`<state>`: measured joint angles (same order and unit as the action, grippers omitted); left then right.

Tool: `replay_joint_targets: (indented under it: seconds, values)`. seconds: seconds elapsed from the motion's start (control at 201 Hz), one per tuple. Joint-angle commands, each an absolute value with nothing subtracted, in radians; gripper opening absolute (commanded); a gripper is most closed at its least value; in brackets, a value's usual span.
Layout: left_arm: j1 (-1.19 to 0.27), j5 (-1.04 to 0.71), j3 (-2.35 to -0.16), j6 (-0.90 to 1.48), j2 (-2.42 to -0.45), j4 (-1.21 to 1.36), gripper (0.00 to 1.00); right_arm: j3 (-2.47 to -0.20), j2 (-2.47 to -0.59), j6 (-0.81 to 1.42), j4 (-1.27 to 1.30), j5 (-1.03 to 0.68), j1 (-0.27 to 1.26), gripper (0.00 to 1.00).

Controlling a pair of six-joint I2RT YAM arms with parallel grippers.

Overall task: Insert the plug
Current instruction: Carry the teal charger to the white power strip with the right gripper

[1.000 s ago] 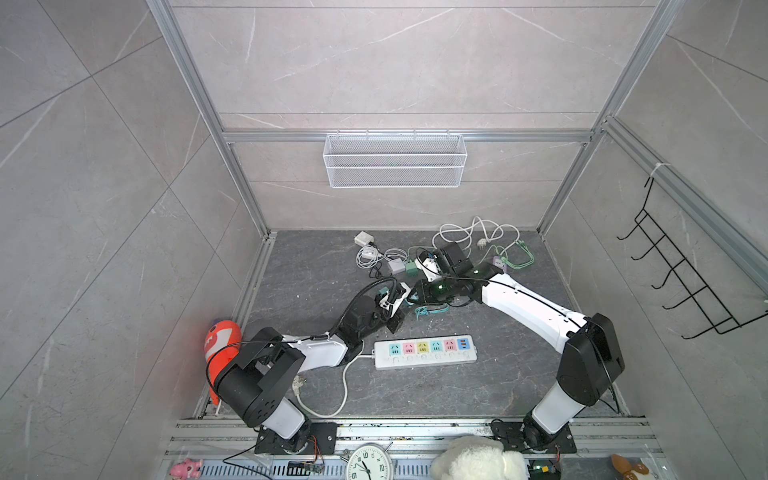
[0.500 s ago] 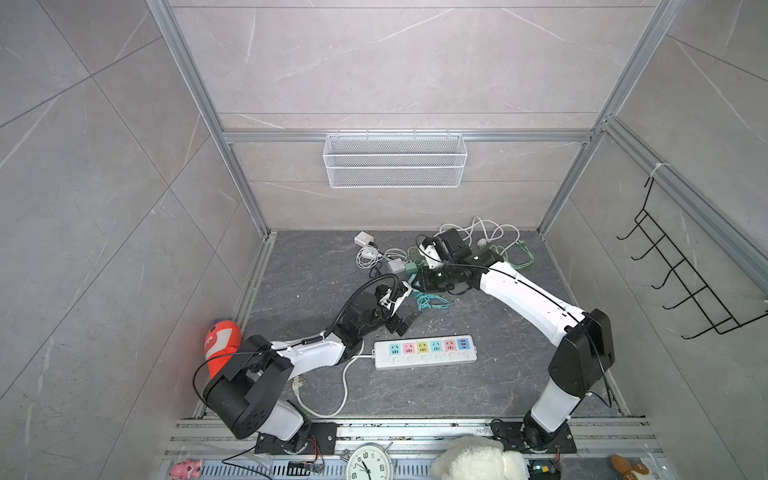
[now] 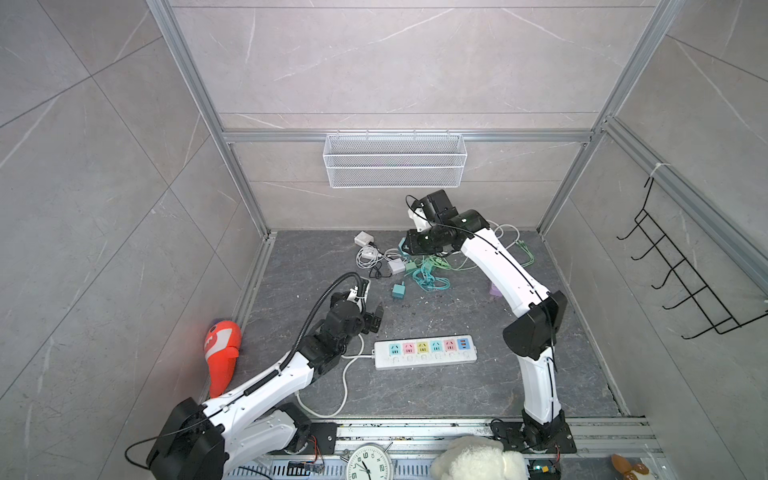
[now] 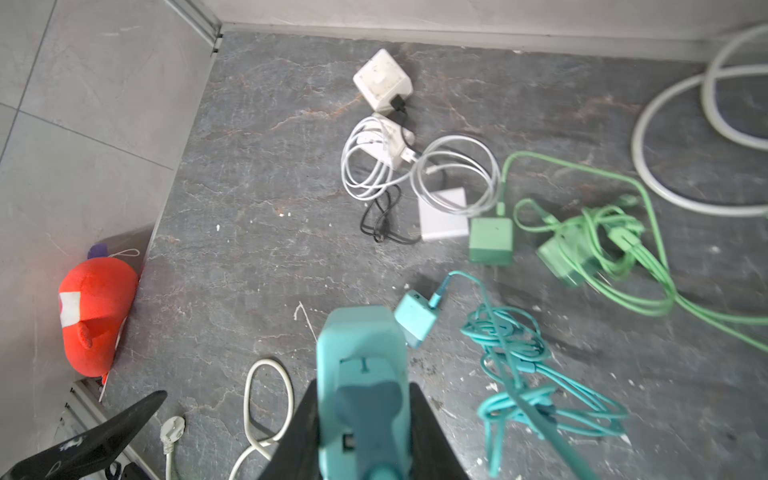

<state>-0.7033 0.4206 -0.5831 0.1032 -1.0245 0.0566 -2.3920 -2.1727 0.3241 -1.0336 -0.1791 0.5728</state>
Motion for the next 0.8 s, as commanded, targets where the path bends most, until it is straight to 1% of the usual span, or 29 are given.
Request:
replay_joint_targets:
  seconds: [0.0, 0.09, 0.204, 0.254, 0.324, 0.403, 0.513, 0.647, 0.732, 0.791]
  values:
    - [-0.704, 0.556, -0.615, 0.281, -0.975, -0.183, 1.00, -2.478, -2.243, 0.282, -1.181, -0.220, 0.631, 0.17]
    - [-0.703, 0.561, -0.613, 0.341, -0.963, -0.242, 1.00, -2.419, -2.238, 0.252, -1.177, -0.254, 0.671, 0.16]
    - [-0.704, 0.560, -0.603, 0.378, -0.963, -0.267, 1.00, -2.221, -2.164, 0.189, -1.115, -0.275, 0.716, 0.16]
    - [-0.704, 0.560, -0.598, 0.386, -0.963, -0.276, 1.00, -2.104, -2.107, 0.154, -1.071, -0.283, 0.723, 0.15]
    - [-0.704, 0.560, -0.594, 0.400, -0.960, -0.293, 1.00, -1.936, -2.018, 0.100, -0.989, -0.312, 0.725, 0.11]
    - [-0.704, 0.555, -0.582, 0.416, -0.944, -0.300, 1.00, -1.750, -1.899, 0.016, -0.897, -0.334, 0.727, 0.13]
    - [-0.703, 0.519, -0.560, 0.435, -0.915, -0.298, 1.00, -1.551, -1.770, -0.051, -0.811, -0.307, 0.733, 0.15]
    - [-0.703, 0.450, -0.553, 0.467, -0.908, -0.328, 1.00, -1.428, -1.683, -0.075, -0.749, -0.296, 0.736, 0.15]
    - [-0.703, 0.438, -0.558, 0.511, -0.915, -0.377, 1.00, -1.392, -1.680, -0.090, -0.717, -0.270, 0.750, 0.18]
    - [-0.703, 0.448, -0.557, 0.562, -0.914, -0.413, 1.00, -1.374, -1.693, -0.107, -0.688, -0.240, 0.769, 0.18]
